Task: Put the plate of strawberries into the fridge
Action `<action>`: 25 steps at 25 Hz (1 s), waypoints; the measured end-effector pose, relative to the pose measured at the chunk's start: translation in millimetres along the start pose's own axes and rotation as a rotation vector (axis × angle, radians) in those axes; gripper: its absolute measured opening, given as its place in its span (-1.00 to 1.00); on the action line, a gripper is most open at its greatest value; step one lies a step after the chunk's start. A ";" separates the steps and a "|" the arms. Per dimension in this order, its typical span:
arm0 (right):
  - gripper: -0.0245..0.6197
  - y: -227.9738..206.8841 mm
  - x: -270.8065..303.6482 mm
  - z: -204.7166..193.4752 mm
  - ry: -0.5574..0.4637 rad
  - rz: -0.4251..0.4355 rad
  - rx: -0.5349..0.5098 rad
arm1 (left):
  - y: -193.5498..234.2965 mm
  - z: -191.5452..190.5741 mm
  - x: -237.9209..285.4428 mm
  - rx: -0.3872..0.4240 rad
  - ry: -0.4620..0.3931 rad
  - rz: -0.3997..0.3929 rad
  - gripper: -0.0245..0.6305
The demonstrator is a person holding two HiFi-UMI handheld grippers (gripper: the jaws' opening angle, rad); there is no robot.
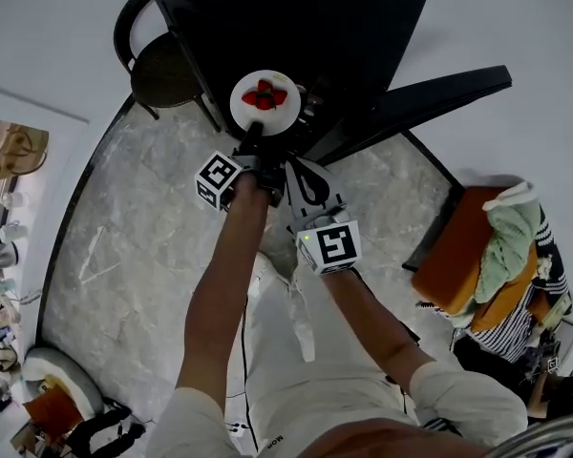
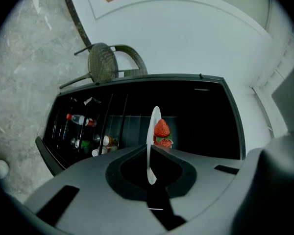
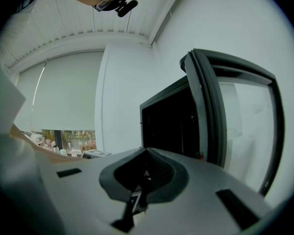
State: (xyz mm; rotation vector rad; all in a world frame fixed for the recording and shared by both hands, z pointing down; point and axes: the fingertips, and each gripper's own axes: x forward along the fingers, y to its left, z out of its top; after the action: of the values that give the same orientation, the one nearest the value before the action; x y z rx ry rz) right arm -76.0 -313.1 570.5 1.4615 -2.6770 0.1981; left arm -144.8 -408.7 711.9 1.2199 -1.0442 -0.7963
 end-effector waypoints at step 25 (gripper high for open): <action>-0.89 -1.9 6.5 -12.3 0.027 0.021 0.003 | 53.5 -15.7 71.7 0.049 0.072 0.100 -0.89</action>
State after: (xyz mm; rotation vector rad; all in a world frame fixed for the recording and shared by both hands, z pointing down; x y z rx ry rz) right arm -77.7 -317.6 583.6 1.4214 -2.6725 0.2215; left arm -108.1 -458.7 778.4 1.2186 -1.0625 -0.6484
